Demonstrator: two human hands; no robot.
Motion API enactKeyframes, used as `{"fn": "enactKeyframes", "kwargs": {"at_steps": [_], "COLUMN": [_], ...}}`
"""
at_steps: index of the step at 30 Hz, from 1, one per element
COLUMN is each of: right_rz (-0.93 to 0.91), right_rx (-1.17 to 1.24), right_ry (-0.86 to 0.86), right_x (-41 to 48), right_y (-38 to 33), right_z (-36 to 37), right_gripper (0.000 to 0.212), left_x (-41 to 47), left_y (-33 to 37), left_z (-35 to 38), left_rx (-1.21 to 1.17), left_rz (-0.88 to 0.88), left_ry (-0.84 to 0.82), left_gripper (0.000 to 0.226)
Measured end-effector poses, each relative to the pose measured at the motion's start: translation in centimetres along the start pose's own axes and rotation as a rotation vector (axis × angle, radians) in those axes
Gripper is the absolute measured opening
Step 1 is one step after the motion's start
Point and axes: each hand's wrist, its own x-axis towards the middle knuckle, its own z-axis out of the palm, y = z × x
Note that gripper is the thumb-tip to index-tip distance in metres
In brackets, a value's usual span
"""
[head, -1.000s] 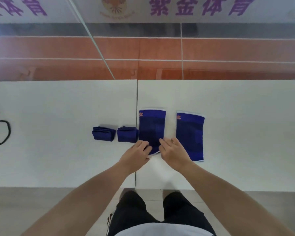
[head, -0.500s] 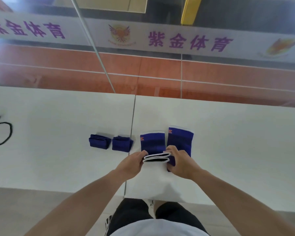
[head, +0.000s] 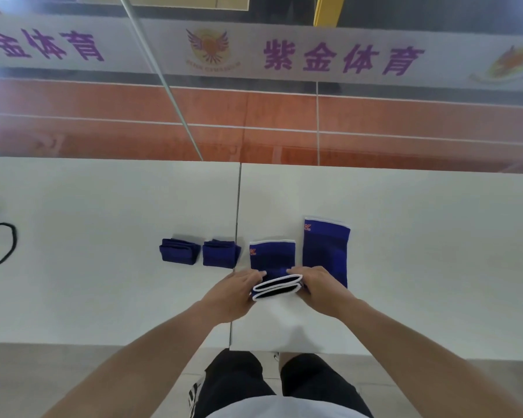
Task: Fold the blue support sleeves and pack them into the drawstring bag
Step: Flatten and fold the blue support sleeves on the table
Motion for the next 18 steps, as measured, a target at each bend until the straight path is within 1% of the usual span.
{"fn": "enactKeyframes", "kwargs": {"at_steps": [2, 3, 5, 6, 9, 11, 12, 13, 15, 18], "right_rz": [-0.033, -0.035, -0.023, -0.005, 0.196, 0.308, 0.342, 0.364, 0.4, 0.451], "right_rx": [-0.044, -0.058, -0.027, 0.021, 0.241, 0.334, 0.369, 0.363, 0.246, 0.068], "right_ry": [-0.012, -0.031, -0.028, 0.002, 0.059, 0.091, 0.123, 0.162, 0.213, 0.212], "right_x": [0.1, 0.1, 0.2, 0.2, 0.6, 1.3, 1.7, 2.1, 2.9, 3.6], "right_y": [-0.1, -0.3, 0.1, 0.2, -0.9, -1.9, -2.2, -2.4, -2.3, -1.9], "right_z": [0.2, 0.1, 0.8, 1.1, 0.8, 0.5, 0.5, 0.6, 0.7, 1.1], "right_gripper": [0.023, 0.021, 0.023, 0.024, 0.023, 0.025, 0.025, 0.024, 0.024, 0.031], "left_x": [0.6, 0.8, 1.1, 1.2, 1.1, 1.1, 1.3, 1.5, 2.0, 2.5], "left_y": [0.0, 0.2, 0.4, 0.5, 1.3, 2.1, 2.3, 2.6, 2.7, 3.0], "left_z": [0.3, 0.3, 0.3, 0.4, 0.0, -0.5, -0.5, -0.6, -0.1, 0.5], "left_rx": [-0.033, -0.057, -0.117, -0.157, -0.365, -0.514, -0.546, -0.563, -0.53, -0.436], "left_rz": [-0.033, -0.043, -0.066, -0.083, -0.123, -0.19, -0.239, -0.283, -0.346, -0.434], "left_ry": [-0.011, -0.001, 0.026, 0.048, 0.147, 0.197, 0.205, 0.212, 0.243, 0.4], "left_gripper": [0.043, 0.036, 0.013, 0.01, 0.009, 0.027, 0.03, 0.03, 0.028, 0.018]}}
